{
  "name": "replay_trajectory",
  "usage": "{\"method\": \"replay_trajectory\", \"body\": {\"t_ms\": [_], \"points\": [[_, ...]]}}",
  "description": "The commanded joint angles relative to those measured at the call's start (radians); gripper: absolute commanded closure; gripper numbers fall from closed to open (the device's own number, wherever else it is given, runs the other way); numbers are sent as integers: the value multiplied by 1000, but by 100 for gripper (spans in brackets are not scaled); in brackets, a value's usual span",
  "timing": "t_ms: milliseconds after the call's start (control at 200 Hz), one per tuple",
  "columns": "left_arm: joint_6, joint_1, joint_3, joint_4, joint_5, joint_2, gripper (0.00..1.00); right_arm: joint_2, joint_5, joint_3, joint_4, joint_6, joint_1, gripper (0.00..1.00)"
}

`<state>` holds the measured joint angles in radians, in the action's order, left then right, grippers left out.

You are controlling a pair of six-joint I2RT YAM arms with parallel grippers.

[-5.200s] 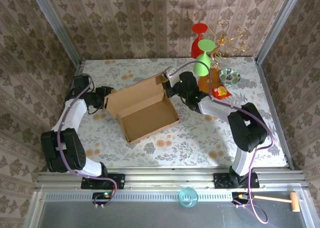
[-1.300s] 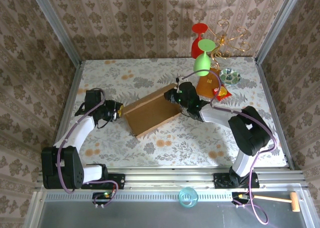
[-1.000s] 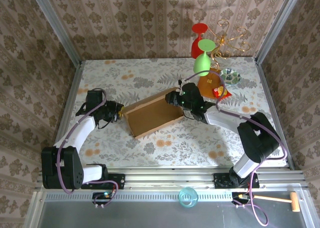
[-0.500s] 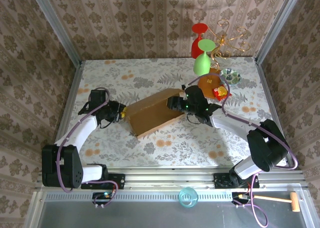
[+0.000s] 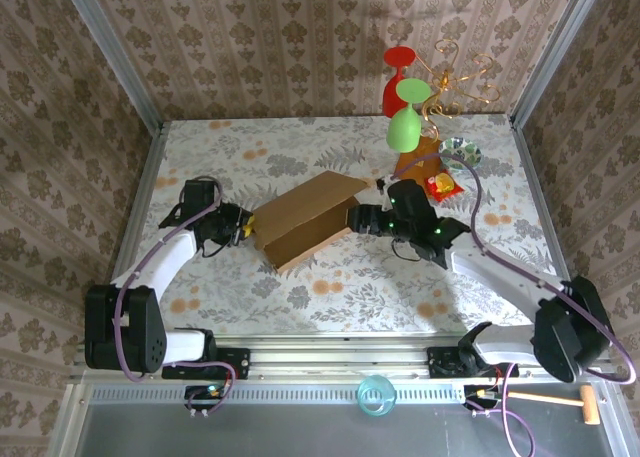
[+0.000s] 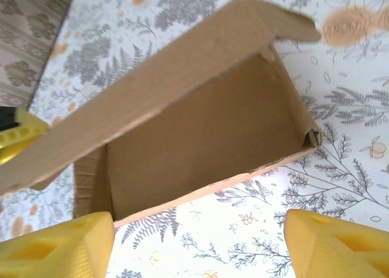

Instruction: Fold the paper box

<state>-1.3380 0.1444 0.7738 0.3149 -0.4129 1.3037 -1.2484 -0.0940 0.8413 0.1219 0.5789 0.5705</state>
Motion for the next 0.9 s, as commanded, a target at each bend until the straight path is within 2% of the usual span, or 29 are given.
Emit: {"method": "replay_trajectory", "body": {"t_ms": [0, 140, 245, 395, 560, 805, 895], "points": [[26, 5, 31, 37, 21, 14, 80, 70, 8, 25, 76, -10, 6, 26], [54, 8, 43, 57, 31, 20, 80, 77, 56, 97, 114, 73, 3, 29], [86, 11, 52, 80, 36, 28, 78, 31, 98, 154, 149, 230, -4, 30], [155, 12, 74, 130, 52, 36, 74, -106, 31, 291, 241, 415, -13, 28], [203, 13, 75, 157, 59, 42, 68, -276, -100, 391, 316, 593, -33, 26], [278, 16, 79, 161, 43, 71, 53, -387, -101, 434, 387, 620, -59, 26], [289, 19, 70, 135, 30, 83, 52, -419, -118, 421, 384, 614, -69, 26]]}}
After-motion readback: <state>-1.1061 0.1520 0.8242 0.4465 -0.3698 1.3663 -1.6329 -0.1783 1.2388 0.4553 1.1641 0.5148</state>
